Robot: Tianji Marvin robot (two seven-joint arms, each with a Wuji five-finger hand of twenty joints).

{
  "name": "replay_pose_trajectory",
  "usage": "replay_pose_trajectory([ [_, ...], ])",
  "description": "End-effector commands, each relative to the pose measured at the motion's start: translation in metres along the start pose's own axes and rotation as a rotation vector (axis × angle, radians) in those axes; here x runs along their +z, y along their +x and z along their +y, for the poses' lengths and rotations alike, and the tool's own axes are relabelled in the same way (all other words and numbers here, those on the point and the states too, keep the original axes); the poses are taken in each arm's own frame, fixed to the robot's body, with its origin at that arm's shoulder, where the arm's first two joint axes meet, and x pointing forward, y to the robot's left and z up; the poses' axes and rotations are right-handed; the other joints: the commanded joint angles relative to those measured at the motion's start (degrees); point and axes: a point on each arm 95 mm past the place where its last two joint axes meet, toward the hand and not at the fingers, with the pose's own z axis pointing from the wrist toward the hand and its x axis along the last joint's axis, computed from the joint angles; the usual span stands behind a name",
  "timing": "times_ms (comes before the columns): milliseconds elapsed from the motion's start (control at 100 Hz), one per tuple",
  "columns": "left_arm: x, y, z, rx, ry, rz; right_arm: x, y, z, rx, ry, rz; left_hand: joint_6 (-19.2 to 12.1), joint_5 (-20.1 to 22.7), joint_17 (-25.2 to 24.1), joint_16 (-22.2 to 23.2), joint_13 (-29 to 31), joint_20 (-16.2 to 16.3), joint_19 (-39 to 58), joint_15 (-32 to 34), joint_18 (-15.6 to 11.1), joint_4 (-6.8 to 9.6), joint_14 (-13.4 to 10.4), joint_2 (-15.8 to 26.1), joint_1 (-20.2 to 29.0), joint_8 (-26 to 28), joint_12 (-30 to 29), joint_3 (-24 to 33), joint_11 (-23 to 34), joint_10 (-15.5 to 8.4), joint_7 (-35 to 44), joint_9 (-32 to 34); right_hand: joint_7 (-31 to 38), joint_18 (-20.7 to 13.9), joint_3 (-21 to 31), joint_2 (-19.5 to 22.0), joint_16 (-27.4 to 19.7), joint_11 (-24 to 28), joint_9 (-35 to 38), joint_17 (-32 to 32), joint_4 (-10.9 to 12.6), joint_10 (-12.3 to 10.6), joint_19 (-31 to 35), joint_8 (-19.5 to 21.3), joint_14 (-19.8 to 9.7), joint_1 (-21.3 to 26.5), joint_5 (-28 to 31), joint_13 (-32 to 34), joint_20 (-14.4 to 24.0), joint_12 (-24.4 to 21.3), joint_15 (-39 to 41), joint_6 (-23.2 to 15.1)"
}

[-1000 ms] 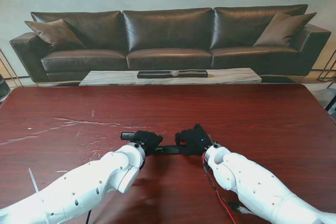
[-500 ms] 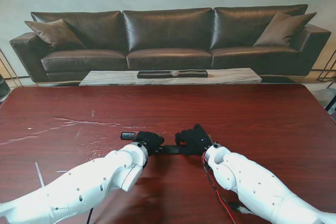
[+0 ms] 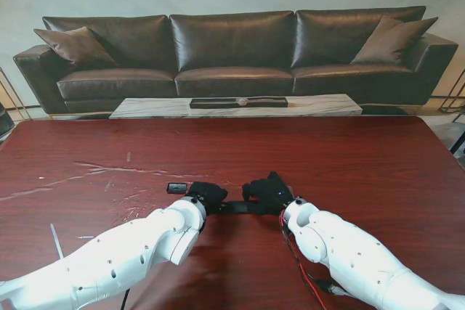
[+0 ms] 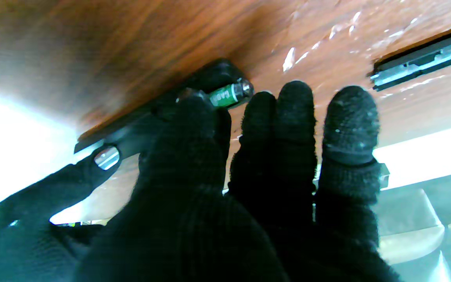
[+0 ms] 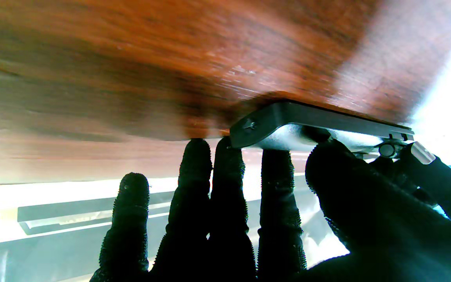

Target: Install the batteries into the remote control and close the cover

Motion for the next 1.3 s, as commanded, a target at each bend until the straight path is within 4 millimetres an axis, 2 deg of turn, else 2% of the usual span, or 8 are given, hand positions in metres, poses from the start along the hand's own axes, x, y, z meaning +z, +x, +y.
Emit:
replay_pose_trajectory([
  [0,0.0008,0.0026,-0.0009,-0.005,0.004,0.005,-0.0091,0.0024,-0.0203,-0.002,0.057,0.003,0.03,1.17,0.53,0.58,1.65,0.34,1.80,1.53,2.12,0.87,-2.33,1.63,2.45,-0.16,-0.97,-1.03,2.29,1.54,0.96,-0.45,1.64,0.58,-0.75,0.47,-1.29,-0.27,0.61,-1.33,1.03,0.65,0.80,0.06,1.31,2.24,1.77,3.19,0.89,0.28,-0.65,-2.07],
  [400,0.0029,0.0044,-0.0002,0.008,-0.023,0.010,-0.0093,0.0023,-0.0200,0.000,0.055,0.001,-1.64,-0.68,-3.14,1.24,-2.33,1.02,2.27,1.44,1.76,1.30,-1.47,1.98,2.48,-0.53,-0.01,-1.02,1.74,1.55,-0.65,-4.13,1.66,0.52,-0.84,0.58,-1.29,-0.26,0.59,-1.29,1.07,0.67,0.83,0.07,1.37,2.27,1.83,3.22,0.89,0.28,-0.63,-2.07],
  [510,0.0034,0.0046,-0.0001,0.011,-0.025,0.011,-0.0093,0.0023,-0.0202,0.001,0.055,0.001,-1.88,-1.54,-4.27,1.50,-3.74,1.85,2.18,0.85,1.51,1.35,-1.28,1.53,2.92,0.31,4.03,-0.81,-0.05,1.42,-1.74,-5.07,1.64,0.56,-0.90,0.65,-1.29,-0.26,0.61,-1.30,1.09,0.64,0.83,0.06,1.40,2.31,1.79,3.17,0.88,0.28,-0.63,-2.02],
  [660,0.0039,0.0049,-0.0003,0.010,-0.016,0.014,-0.0091,0.0025,-0.0202,0.002,0.056,0.001,-2.37,-1.97,-4.65,1.36,-4.42,2.12,2.46,0.45,1.28,1.35,-1.00,1.66,2.89,0.25,4.70,-0.75,-0.61,1.19,-2.02,-5.75,1.63,0.53,-1.00,0.78,-1.28,-0.25,0.64,-1.29,1.11,0.68,0.84,0.06,1.38,2.26,1.78,3.19,0.88,0.28,-0.61,-2.05],
  [800,0.0037,0.0046,-0.0007,0.004,-0.005,0.007,-0.0091,0.0022,-0.0205,0.000,0.058,0.001,-1.65,-2.38,-5.18,1.10,-5.04,2.54,2.70,-0.03,1.53,1.14,-0.34,2.40,1.71,0.09,2.29,-1.23,-1.45,1.69,-2.83,-6.96,1.63,0.50,-1.08,0.84,-1.29,-0.28,0.60,-1.31,1.15,0.68,0.82,0.07,1.35,2.34,1.80,3.14,0.87,0.27,-0.63,-2.07],
  [850,0.0037,0.0043,-0.0008,0.001,0.001,0.005,-0.0092,0.0021,-0.0205,0.000,0.058,0.000,-1.20,-2.69,-5.45,0.96,-5.77,2.76,2.49,-0.42,1.30,1.03,0.04,2.75,1.10,0.38,-0.83,-1.32,-0.69,2.01,-4.12,-8.00,1.66,0.51,-1.12,0.81,-1.28,-0.28,0.61,-1.33,1.15,0.70,0.81,0.09,1.41,2.36,1.84,3.18,0.87,0.27,-0.61,-2.05],
  [1290,0.0008,0.0011,-0.0017,-0.005,0.037,-0.006,-0.0090,0.0023,-0.0207,-0.001,0.059,0.001,-0.44,-3.39,-5.84,0.58,-6.82,2.99,2.73,-1.32,0.79,1.05,0.84,3.28,0.87,0.32,-1.61,-1.23,-1.70,2.60,-6.02,-9.55,1.62,0.60,-1.32,1.05,-1.27,-0.27,0.61,-1.43,1.20,0.73,0.78,0.07,1.42,2.29,1.80,3.13,0.85,0.28,-0.60,-2.00],
])
